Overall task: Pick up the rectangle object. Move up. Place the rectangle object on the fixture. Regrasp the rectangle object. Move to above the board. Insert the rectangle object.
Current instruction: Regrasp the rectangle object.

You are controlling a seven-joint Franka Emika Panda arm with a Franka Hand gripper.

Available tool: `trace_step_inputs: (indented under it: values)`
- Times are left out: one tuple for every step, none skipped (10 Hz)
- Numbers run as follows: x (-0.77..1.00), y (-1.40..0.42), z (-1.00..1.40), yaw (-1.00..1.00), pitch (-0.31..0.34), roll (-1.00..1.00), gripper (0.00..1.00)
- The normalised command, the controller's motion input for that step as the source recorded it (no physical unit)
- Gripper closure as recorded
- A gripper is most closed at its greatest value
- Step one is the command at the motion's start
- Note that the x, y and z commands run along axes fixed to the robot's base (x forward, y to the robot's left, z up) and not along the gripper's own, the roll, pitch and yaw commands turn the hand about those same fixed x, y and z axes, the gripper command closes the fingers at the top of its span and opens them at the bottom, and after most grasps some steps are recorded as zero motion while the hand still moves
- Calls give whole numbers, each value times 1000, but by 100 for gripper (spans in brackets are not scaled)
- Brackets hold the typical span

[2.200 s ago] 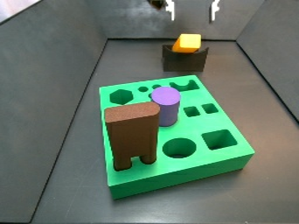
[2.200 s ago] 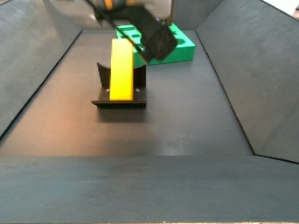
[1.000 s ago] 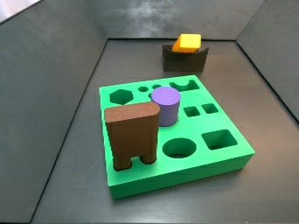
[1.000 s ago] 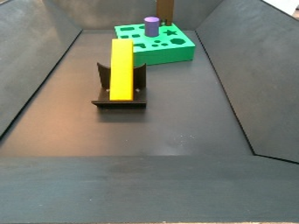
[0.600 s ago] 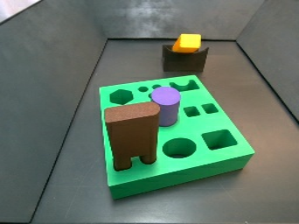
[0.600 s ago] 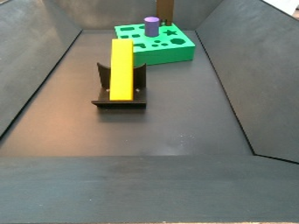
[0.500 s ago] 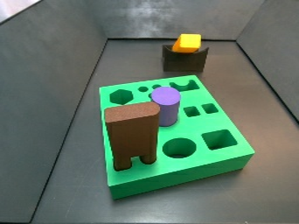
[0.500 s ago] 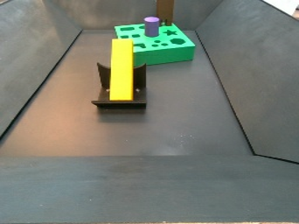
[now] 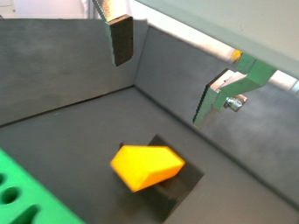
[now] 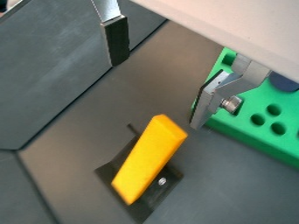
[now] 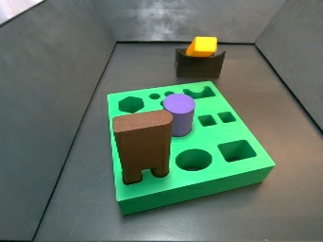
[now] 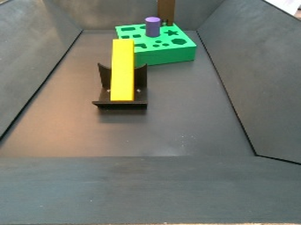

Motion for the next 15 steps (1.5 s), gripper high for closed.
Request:
trace_step_inputs:
  values:
    - [72, -32, 4, 66, 99, 1000, 0]
    - [79, -32, 5, 71, 109, 1000, 0]
    - [90, -37, -1, 83, 129, 1000, 0]
    - [95, -37, -3, 96, 145, 1000, 0]
    - [97, -43, -5, 121, 168, 1000, 0]
    - [97, -44, -4, 146, 185, 1000, 0]
    - [97, -44, -6, 197, 210, 1000, 0]
    - [100, -48, -6, 225, 214, 965, 0]
    - [106, -51, -6, 244, 175, 709, 0]
    - [107, -54, -9, 252, 137, 520, 0]
    - [102, -41, 2, 252, 88, 304, 0]
    - [93, -37, 2, 246, 61, 243, 0]
    - [81, -43, -2, 227, 8, 186, 0]
    - [34, 47, -1000, 216, -22, 154, 0]
    - [39, 47, -1000, 184, -39, 149, 0]
